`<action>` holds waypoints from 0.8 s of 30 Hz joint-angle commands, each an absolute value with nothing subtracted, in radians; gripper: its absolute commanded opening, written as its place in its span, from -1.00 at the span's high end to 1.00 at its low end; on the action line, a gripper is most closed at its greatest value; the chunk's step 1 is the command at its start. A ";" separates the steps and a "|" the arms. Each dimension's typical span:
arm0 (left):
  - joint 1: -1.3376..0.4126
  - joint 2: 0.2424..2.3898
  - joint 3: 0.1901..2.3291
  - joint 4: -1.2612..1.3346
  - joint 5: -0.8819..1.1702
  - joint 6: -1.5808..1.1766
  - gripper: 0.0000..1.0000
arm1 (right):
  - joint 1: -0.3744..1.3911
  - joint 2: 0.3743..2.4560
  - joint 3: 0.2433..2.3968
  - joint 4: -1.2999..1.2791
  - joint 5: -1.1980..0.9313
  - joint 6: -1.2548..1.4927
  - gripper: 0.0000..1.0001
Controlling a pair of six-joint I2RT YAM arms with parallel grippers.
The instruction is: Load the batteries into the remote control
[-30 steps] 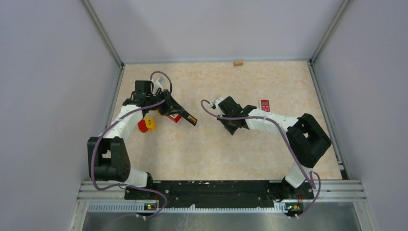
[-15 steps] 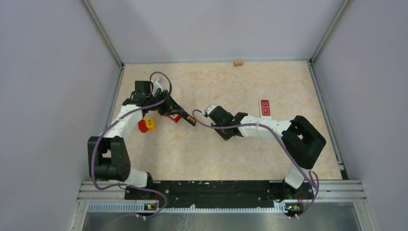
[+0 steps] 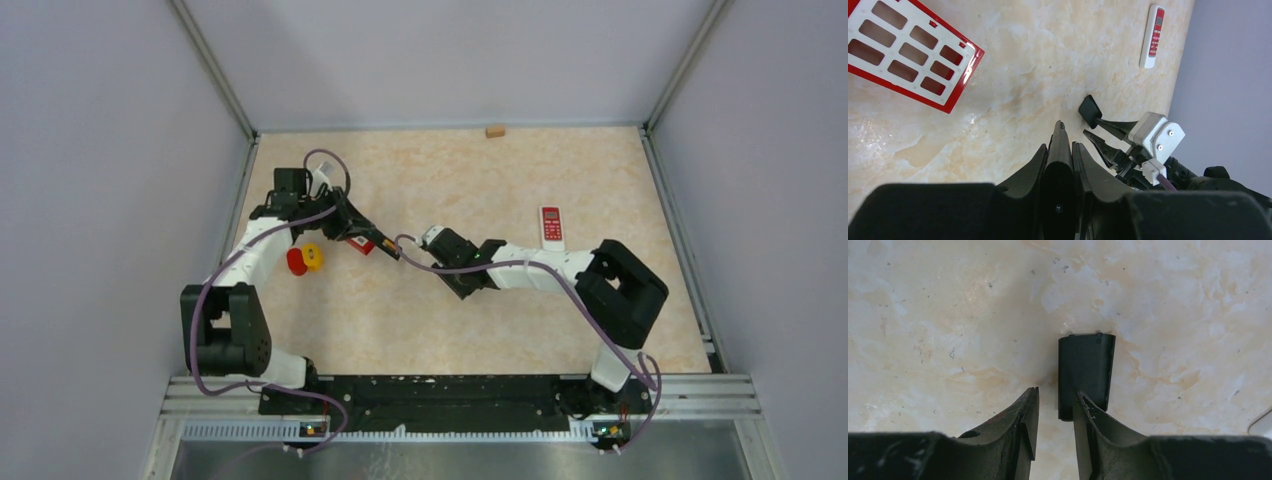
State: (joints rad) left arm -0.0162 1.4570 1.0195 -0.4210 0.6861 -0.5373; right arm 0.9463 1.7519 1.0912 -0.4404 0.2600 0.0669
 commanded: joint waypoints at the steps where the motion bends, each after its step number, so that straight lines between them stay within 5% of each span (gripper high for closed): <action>1: -0.006 1.407 1.037 -0.415 0.688 -0.520 1.00 | 0.950 1.794 1.118 -0.420 0.251 0.044 0.36; 6: -0.007 1.398 1.032 -0.417 0.691 -0.520 1.00 | 0.948 1.829 1.138 -0.431 0.270 0.048 0.59; 9: 0.019 1.396 1.032 -0.419 0.693 -0.519 1.00 | 0.943 1.848 1.147 -0.442 0.269 0.064 0.99; 14: 0.028 1.390 1.029 -0.422 0.697 -0.516 1.00 | 0.899 1.835 1.135 -0.420 0.162 0.089 1.00; 24: 0.045 1.373 1.021 -0.426 0.700 -0.511 1.00 | 0.762 1.741 1.089 -0.182 -0.467 0.280 1.00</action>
State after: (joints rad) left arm 0.0353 1.4162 1.0191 -0.4355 0.6872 -0.5236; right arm 0.7849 1.7924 1.1015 -0.3336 -0.1398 0.1642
